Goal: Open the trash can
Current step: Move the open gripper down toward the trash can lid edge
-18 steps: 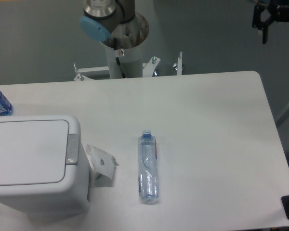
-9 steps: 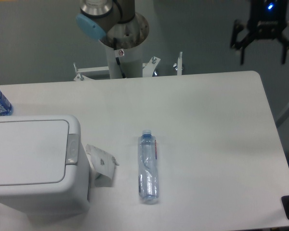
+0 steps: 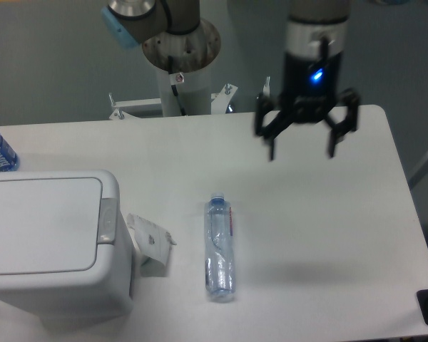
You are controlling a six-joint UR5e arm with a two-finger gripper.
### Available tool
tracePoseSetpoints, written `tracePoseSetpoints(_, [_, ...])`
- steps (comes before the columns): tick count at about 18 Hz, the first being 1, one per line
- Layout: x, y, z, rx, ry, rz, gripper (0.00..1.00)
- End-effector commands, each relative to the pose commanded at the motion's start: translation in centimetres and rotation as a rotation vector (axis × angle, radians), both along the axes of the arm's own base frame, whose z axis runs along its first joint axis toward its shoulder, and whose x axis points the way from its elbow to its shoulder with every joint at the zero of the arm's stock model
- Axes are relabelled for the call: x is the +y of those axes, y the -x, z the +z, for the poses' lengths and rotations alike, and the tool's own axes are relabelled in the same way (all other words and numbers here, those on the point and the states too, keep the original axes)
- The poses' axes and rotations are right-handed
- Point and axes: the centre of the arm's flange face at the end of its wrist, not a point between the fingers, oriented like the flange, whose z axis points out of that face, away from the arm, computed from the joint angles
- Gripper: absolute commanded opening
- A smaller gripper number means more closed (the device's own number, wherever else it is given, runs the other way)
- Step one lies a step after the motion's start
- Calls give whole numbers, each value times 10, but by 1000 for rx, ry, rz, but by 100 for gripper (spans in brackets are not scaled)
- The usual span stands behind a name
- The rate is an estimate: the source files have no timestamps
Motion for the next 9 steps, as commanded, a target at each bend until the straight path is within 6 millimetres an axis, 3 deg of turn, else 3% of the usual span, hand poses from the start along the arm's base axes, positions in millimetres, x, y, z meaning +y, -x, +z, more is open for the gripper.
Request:
tracePoseSetpoints(3, [24, -19, 4, -19, -26, 14, 100])
tracePoseSetpoints(9, [50, -54, -1, -57, -30, -1, 100])
